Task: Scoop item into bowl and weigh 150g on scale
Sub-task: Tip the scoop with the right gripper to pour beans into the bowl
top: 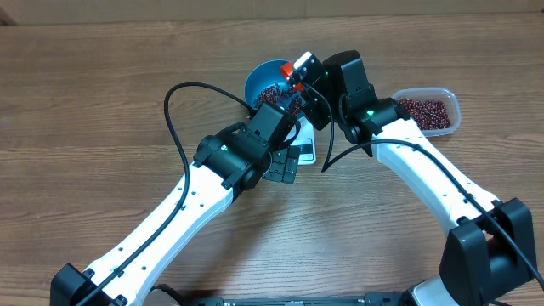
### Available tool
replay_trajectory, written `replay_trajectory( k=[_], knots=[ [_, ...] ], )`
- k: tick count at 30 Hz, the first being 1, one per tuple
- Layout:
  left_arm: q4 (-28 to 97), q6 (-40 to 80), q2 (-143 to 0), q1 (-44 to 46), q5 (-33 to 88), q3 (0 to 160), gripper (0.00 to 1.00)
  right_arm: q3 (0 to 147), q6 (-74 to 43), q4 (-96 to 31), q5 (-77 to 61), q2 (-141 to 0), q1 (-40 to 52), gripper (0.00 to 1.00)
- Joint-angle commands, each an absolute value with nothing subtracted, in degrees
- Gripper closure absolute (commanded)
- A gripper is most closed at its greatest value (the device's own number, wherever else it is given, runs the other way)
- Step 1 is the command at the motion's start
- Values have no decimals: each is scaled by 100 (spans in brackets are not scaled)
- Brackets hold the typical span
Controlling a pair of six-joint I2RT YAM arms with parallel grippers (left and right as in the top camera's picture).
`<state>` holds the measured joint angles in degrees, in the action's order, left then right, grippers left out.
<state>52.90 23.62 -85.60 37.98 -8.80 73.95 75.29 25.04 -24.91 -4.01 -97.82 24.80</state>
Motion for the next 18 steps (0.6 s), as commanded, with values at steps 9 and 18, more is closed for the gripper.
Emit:
replay_trajectory(
  k=[9, 18],
  knots=[
    [5286, 2333, -8506, 3780, -954, 7363, 0, 7693, 3922, -2475, -370, -9612, 2558, 96],
    [5286, 2333, -8506, 3780, -954, 7363, 1, 7693, 4333, -2342, -242, -9612, 2705, 96]
  ],
)
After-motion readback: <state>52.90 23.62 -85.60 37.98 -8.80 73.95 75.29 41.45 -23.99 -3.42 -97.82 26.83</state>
